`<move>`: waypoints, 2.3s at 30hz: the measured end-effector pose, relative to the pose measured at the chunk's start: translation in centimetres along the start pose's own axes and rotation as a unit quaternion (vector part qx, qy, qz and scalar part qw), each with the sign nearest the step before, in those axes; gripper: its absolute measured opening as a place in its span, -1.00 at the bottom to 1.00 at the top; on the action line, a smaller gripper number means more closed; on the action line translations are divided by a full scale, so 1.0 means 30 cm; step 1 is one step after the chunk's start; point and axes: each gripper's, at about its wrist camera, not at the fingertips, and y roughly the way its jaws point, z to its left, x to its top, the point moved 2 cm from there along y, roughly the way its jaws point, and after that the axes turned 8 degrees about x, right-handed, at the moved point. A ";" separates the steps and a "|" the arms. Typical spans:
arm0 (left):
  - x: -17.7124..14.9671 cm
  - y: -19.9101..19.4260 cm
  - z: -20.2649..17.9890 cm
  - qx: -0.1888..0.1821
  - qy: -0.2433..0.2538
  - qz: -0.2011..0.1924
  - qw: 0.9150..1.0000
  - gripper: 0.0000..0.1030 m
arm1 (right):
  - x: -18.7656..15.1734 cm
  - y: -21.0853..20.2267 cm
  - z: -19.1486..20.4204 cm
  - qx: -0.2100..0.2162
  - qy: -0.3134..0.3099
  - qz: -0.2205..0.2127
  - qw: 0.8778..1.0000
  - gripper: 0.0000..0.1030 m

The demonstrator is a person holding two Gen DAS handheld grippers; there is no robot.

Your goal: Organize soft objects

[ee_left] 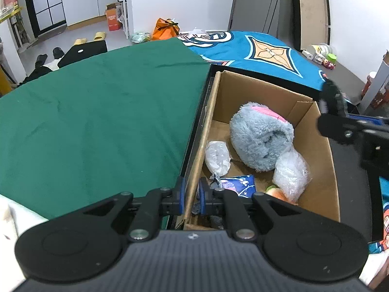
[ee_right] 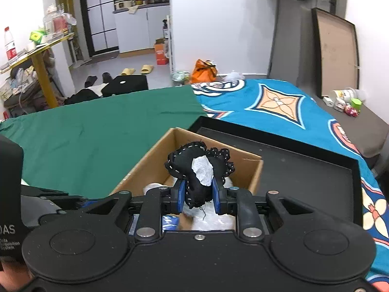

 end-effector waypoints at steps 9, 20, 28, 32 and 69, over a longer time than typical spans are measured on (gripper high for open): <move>0.012 0.013 0.012 -0.012 -0.014 -0.002 1.000 -0.79 | -0.002 0.026 0.041 0.020 0.008 0.006 1.000 -0.06; 0.018 0.009 0.000 -0.010 -0.003 0.001 1.000 -0.77 | -0.026 -0.081 -0.052 -0.028 0.021 0.002 0.999 0.03; 0.034 -0.041 -0.014 -0.009 0.021 0.000 1.000 -0.59 | -0.068 -0.168 -0.118 -0.045 0.056 -0.002 0.997 0.11; 0.049 -0.091 -0.022 -0.014 0.013 0.002 1.000 -0.28 | -0.088 -0.210 -0.154 -0.046 0.082 -0.004 0.996 0.24; 0.028 -0.675 -0.159 -0.049 0.071 -0.066 0.994 0.99 | -0.228 -0.638 -0.294 -0.059 0.210 -0.067 0.974 1.00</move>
